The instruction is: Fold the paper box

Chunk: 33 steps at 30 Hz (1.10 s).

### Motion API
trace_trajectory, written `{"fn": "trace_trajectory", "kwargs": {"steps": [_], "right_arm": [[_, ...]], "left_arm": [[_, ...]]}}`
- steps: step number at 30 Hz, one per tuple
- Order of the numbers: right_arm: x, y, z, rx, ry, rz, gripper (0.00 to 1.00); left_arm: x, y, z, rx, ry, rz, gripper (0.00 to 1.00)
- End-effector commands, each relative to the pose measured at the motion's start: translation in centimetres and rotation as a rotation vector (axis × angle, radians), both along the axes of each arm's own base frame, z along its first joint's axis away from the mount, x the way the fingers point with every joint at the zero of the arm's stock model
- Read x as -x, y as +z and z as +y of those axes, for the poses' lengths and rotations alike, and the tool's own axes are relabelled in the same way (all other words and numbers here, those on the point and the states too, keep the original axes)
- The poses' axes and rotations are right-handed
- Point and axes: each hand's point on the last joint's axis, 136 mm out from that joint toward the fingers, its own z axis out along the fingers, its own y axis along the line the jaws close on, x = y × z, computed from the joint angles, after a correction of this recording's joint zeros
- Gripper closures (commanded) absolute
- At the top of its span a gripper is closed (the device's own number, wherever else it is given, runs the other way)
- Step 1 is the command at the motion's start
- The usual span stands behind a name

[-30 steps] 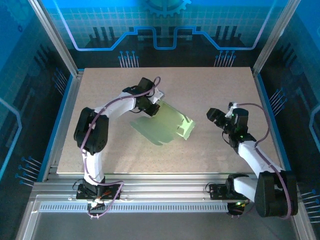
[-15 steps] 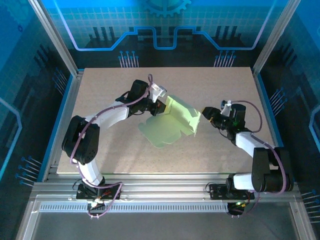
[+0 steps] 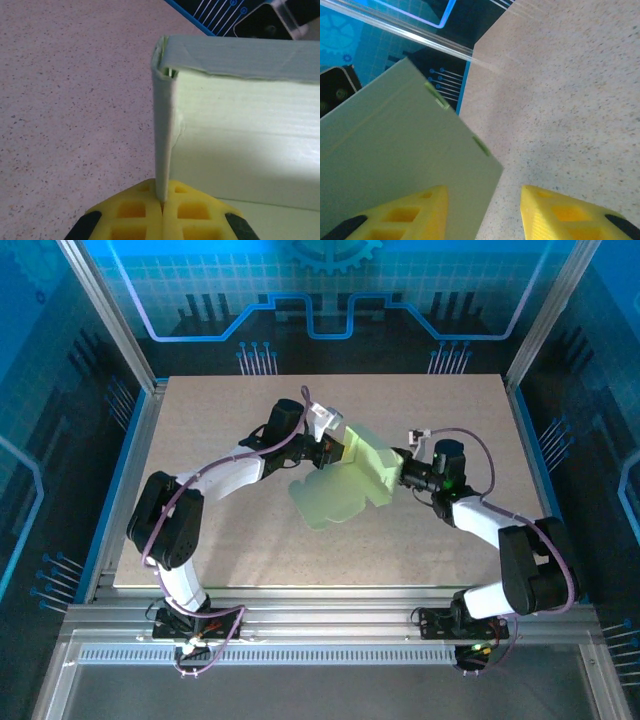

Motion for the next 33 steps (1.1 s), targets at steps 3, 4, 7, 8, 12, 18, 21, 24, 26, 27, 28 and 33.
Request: {"fn": "trace_trajectory", "kwargs": {"steps": [3, 4, 7, 8, 12, 18, 21, 24, 26, 27, 28, 33], "right_arm": [[0.4, 1.3, 2.5, -0.027, 0.042, -0.048, 0.57], [0.5, 1.3, 3.0, -0.029, 0.051, -0.048, 0.58], [0.8, 1.2, 4.4, -0.035, 0.079, -0.049, 0.58], [0.8, 1.2, 4.9, -0.037, 0.089, -0.049, 0.58], [0.9, 1.3, 6.4, -0.046, 0.115, -0.049, 0.59], [0.9, 0.9, 7.7, -0.044, 0.139, -0.043, 0.59], [0.7, 0.4, 6.6, -0.005, 0.101, -0.035, 0.54], [0.5, -0.5, 4.5, 0.070, 0.043, -0.022, 0.44], [0.4, -1.1, 2.6, 0.124, -0.006, -0.012, 0.36], [0.5, -1.3, 1.4, 0.149, -0.036, -0.006, 0.33], [0.5, -1.5, 0.2, 0.170, -0.063, -0.002, 0.30], [1.2, -2.0, -5.4, 0.289, -0.172, 0.023, 0.25]], "left_arm": [[-1.5, 0.0, 0.0, 0.018, 0.080, 0.009, 1.00], [-1.4, 0.0, -0.2, 0.017, 0.080, 0.008, 1.00], [-1.5, 0.1, -0.2, 0.011, 0.093, 0.006, 1.00], [-1.6, 0.1, -0.3, 0.012, 0.095, 0.006, 1.00], [-1.8, 0.1, -0.2, 0.015, 0.121, 0.015, 1.00], [-2.1, -0.6, 0.0, 0.006, 0.153, 0.032, 1.00], [-2.2, -1.3, 1.1, -0.050, 0.184, 0.025, 1.00], [-2.2, -2.1, 2.5, -0.113, 0.211, 0.036, 1.00], [-2.0, -2.7, 3.5, -0.145, 0.220, 0.045, 1.00], [-1.8, -2.8, 4.0, -0.163, 0.223, 0.041, 1.00], [-1.6, -3.0, 4.5, -0.185, 0.221, 0.036, 1.00], [-0.1, -5.0, 6.8, -0.355, 0.141, 0.055, 1.00]]}}
